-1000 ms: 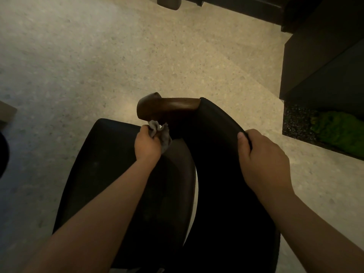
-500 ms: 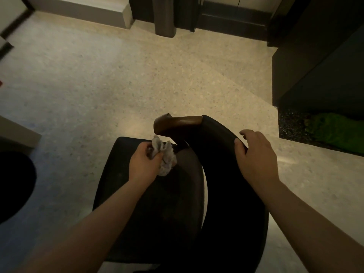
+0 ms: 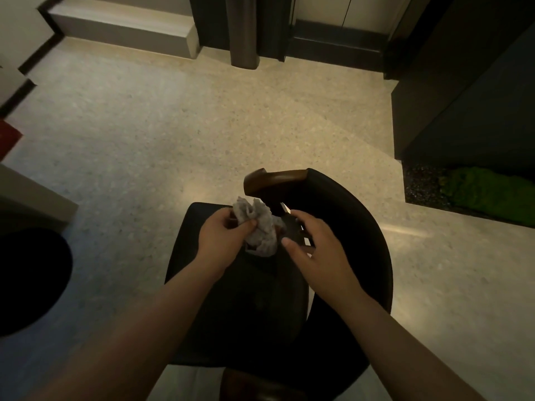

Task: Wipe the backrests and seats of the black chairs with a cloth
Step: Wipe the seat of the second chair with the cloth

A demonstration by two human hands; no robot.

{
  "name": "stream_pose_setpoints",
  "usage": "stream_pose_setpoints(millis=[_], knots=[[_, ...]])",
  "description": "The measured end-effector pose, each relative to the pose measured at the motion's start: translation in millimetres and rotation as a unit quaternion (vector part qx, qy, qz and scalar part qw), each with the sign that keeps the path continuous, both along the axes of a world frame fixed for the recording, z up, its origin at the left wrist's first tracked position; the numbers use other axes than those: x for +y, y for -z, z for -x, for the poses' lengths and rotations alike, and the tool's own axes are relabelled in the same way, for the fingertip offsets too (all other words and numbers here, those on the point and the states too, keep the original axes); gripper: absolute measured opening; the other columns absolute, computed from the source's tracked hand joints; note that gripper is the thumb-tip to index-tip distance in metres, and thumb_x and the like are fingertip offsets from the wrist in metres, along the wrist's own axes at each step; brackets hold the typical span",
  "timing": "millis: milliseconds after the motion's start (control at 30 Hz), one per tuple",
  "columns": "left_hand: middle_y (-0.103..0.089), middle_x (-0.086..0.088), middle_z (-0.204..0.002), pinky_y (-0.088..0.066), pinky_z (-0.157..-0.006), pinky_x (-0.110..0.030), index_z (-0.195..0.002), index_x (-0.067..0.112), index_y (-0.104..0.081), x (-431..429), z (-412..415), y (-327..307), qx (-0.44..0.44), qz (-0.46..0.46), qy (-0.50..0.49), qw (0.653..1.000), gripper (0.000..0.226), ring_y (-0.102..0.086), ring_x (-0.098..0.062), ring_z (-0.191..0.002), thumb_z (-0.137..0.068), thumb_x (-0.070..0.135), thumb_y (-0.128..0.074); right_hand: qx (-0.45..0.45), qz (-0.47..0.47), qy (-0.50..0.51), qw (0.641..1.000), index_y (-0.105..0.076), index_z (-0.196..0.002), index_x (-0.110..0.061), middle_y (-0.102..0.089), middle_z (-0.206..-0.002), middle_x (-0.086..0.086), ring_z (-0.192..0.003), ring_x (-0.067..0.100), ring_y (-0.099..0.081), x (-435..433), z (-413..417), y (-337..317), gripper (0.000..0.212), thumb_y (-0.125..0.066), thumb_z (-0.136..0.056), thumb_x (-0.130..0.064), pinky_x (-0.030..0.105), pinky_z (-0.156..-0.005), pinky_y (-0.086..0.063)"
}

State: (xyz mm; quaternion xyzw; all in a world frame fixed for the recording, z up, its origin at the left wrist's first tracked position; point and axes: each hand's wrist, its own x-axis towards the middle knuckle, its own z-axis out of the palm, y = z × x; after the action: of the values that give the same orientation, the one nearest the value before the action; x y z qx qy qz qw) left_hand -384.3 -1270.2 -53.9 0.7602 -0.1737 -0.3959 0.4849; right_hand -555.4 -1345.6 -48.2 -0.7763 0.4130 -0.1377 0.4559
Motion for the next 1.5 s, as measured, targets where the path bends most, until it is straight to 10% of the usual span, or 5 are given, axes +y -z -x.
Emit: stream_pose_setpoints(millis=[267,700,933,1200,1500], knots=[[-0.072,0.000,-0.092,-0.060,-0.071,-0.028,-0.097,0.016,-0.067,2,16,-19,-0.010,0.029,0.004,1.000,0.013,-0.072,-0.012,-0.084,-0.090,0.026,-0.066,-0.052,0.046,-0.084,0.994,-0.032,-0.144,-0.044,-0.026,-0.151,-0.018,-0.134,-0.011,-0.025,9,3,-14,0.057,-0.057,-0.095,-0.028,-0.003,-0.097,-0.025],[-0.070,-0.008,-0.108,-0.059,-0.082,-0.036,-0.113,0.011,-0.065,-31,47,-42,0.143,0.026,0.037,0.989,0.024,-0.070,-0.020,-0.098,-0.100,0.023,-0.049,-0.128,-0.017,-0.049,0.990,-0.058,-0.130,-0.024,-0.055,-0.125,-0.009,-0.115,0.000,-0.053,-43,32,-19,0.036,-0.060,-0.094,-0.021,0.023,-0.099,-0.048],[-0.059,0.013,-0.096,-0.049,-0.075,-0.019,-0.108,0.029,-0.059,-26,59,-19,-0.147,-0.127,0.100,0.976,0.012,-0.058,-0.003,-0.089,-0.097,0.027,-0.055,-0.087,-0.004,-0.014,0.996,-0.060,-0.125,-0.022,-0.058,-0.113,-0.007,-0.101,-0.004,-0.055,-71,50,-8,0.031,-0.061,-0.094,-0.023,0.013,-0.088,-0.049],[-0.059,0.016,-0.095,-0.040,-0.068,-0.013,-0.095,0.040,-0.054,19,48,23,-0.130,-0.196,0.123,0.964,0.015,-0.058,0.000,-0.091,-0.095,0.026,-0.059,0.053,-0.083,-0.042,0.994,-0.026,-0.152,-0.028,-0.036,-0.151,-0.007,-0.138,0.011,-0.035,-64,33,29,0.067,-0.060,-0.094,-0.030,0.031,-0.114,-0.029],[-0.059,0.012,-0.100,-0.039,-0.066,-0.011,-0.108,0.031,-0.061,41,-13,89,-0.137,-0.237,0.161,0.948,0.012,-0.056,0.001,-0.088,-0.096,0.028,-0.058,0.130,-0.164,-0.034,0.977,-0.066,-0.104,-0.023,-0.063,-0.110,0.000,-0.094,0.007,-0.060,-53,-29,109,0.020,-0.072,-0.085,-0.024,0.013,-0.067,-0.046]])
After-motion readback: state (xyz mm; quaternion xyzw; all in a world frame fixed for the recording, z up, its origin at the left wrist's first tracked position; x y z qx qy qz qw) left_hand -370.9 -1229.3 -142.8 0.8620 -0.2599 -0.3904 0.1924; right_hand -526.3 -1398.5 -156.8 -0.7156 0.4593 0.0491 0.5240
